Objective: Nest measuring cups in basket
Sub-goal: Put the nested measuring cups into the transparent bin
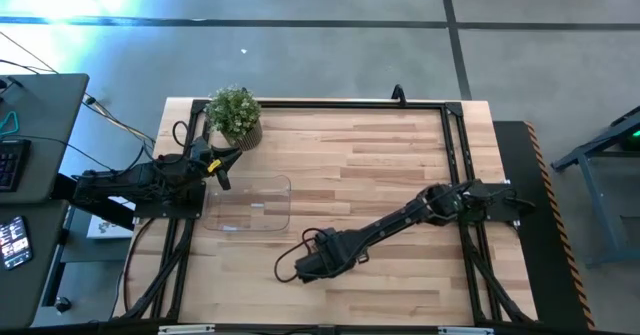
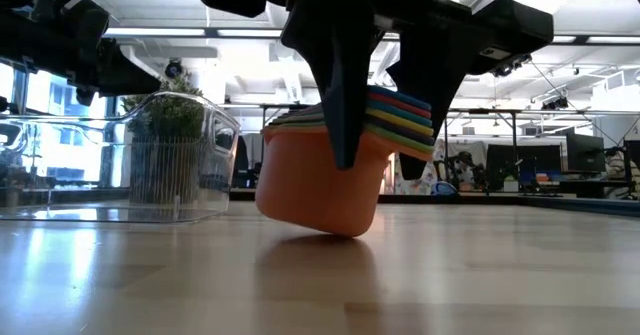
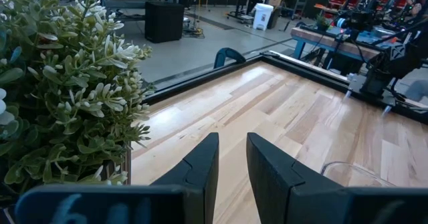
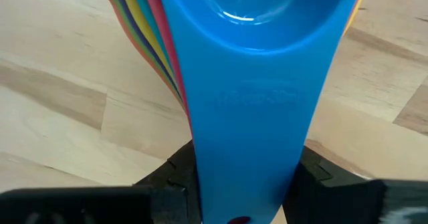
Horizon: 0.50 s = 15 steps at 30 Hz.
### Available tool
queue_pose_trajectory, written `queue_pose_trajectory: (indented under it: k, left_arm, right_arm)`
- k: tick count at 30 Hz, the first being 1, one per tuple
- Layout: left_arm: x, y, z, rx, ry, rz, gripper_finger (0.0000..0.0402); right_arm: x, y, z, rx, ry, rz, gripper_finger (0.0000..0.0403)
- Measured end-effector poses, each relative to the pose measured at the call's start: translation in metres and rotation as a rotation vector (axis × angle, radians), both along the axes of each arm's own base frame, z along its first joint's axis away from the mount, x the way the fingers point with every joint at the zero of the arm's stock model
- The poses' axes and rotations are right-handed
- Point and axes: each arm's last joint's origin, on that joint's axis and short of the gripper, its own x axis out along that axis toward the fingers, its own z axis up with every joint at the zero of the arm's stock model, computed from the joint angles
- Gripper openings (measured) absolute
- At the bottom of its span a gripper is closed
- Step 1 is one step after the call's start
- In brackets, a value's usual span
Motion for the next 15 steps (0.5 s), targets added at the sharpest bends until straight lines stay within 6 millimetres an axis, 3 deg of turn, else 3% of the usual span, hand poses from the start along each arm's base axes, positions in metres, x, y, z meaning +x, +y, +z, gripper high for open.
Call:
queue_pose_trajectory:
  k: [15]
  left_arm:
    - [0.0000, 0.0000, 0.0000, 0.000, 0.000, 0.000, 0.0067]
  right_arm:
    - [-0.0017, 0.0055, 0.0007, -0.019, -0.019, 0.022, 0.0121]
